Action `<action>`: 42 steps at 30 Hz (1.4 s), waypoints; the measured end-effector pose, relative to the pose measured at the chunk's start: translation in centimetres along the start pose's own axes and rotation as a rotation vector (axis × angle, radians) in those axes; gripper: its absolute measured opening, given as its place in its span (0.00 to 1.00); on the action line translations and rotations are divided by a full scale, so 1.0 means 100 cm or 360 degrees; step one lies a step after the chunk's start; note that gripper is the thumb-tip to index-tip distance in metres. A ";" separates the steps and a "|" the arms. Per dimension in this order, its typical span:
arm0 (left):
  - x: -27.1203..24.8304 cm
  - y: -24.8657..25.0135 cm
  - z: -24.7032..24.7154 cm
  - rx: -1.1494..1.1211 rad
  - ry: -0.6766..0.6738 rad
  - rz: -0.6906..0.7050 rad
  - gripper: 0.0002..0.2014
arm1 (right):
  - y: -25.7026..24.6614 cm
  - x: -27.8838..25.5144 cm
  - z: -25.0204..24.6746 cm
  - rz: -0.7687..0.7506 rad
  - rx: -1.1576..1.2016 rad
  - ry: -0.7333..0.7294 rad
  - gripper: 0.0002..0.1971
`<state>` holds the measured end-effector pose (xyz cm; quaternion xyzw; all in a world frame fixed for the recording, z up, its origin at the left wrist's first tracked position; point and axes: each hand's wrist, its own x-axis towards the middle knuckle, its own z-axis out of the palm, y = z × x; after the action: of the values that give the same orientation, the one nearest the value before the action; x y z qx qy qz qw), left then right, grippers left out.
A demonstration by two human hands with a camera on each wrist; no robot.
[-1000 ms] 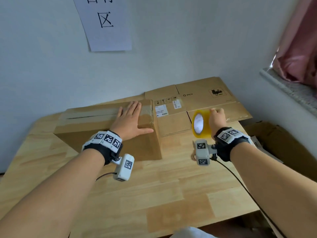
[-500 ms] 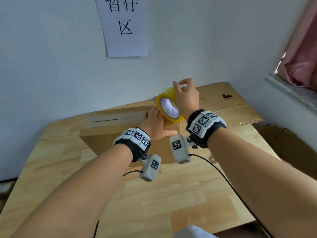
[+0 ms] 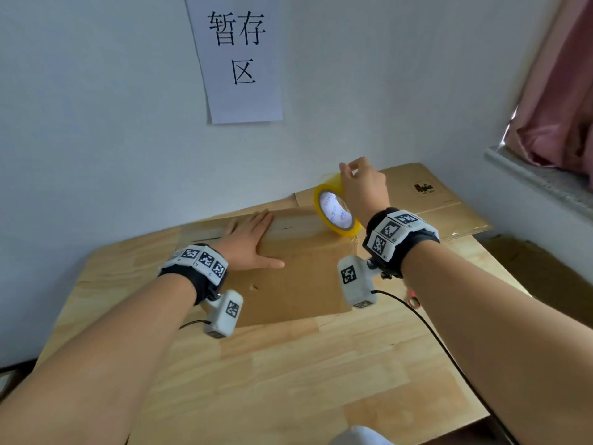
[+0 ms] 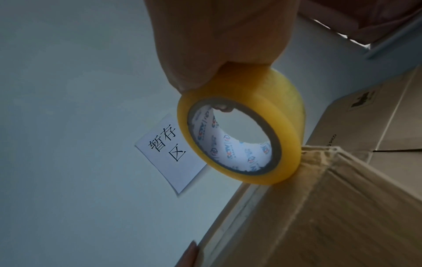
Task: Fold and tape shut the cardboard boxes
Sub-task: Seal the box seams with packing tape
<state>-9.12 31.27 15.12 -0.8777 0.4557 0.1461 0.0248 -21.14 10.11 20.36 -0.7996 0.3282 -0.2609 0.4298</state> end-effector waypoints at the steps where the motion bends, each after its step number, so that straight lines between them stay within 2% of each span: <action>1: -0.006 -0.010 0.001 0.0024 -0.0001 -0.0016 0.55 | -0.001 -0.001 0.001 -0.0008 -0.0004 0.0004 0.17; 4: -0.014 -0.021 0.006 0.0073 0.0008 0.0000 0.55 | -0.009 -0.004 0.006 -0.0033 -0.0037 -0.0012 0.18; 7: -0.013 -0.019 0.009 0.0094 0.0019 -0.0015 0.55 | -0.024 -0.010 0.019 -0.0165 -0.0110 -0.0064 0.18; 11: -0.014 -0.020 0.011 0.0070 0.0023 -0.0046 0.54 | -0.054 -0.017 0.051 -0.0304 0.0058 -0.0157 0.16; 14: -0.014 -0.022 0.014 0.0054 0.0079 -0.0021 0.54 | -0.066 -0.020 0.077 -0.0281 0.0037 -0.0243 0.15; 17: -0.011 -0.026 0.017 0.0031 0.0154 0.0030 0.53 | -0.058 -0.022 0.092 -0.0157 -0.0103 -0.0272 0.17; 20: -0.010 -0.028 0.021 0.0034 0.0165 0.0041 0.54 | -0.053 -0.022 0.091 -0.0070 -0.0150 -0.0273 0.16; 24: -0.010 -0.030 0.018 -0.0030 0.0188 0.0096 0.52 | -0.060 -0.022 0.089 -0.0021 -0.0277 -0.0342 0.23; 26: -0.017 -0.042 0.013 -0.0033 0.0113 0.0128 0.51 | -0.062 -0.022 0.092 -0.0020 -0.0323 -0.0355 0.24; 29: -0.033 -0.071 0.001 0.0026 -0.0072 -0.0050 0.50 | -0.064 -0.021 0.095 -0.0020 -0.0351 -0.0369 0.24; 32: -0.037 -0.086 -0.009 0.0121 -0.0147 -0.0164 0.49 | -0.067 -0.021 0.098 -0.0038 -0.0400 -0.0392 0.23; 42: -0.044 -0.084 0.002 0.0135 0.0000 -0.0133 0.45 | -0.075 -0.027 0.095 -0.0200 -0.0381 -0.0441 0.25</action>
<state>-4.76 39.65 15.41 -0.8942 0.4243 0.1255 0.0680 -14.01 20.08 21.73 -0.8923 0.2440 -0.1338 0.3555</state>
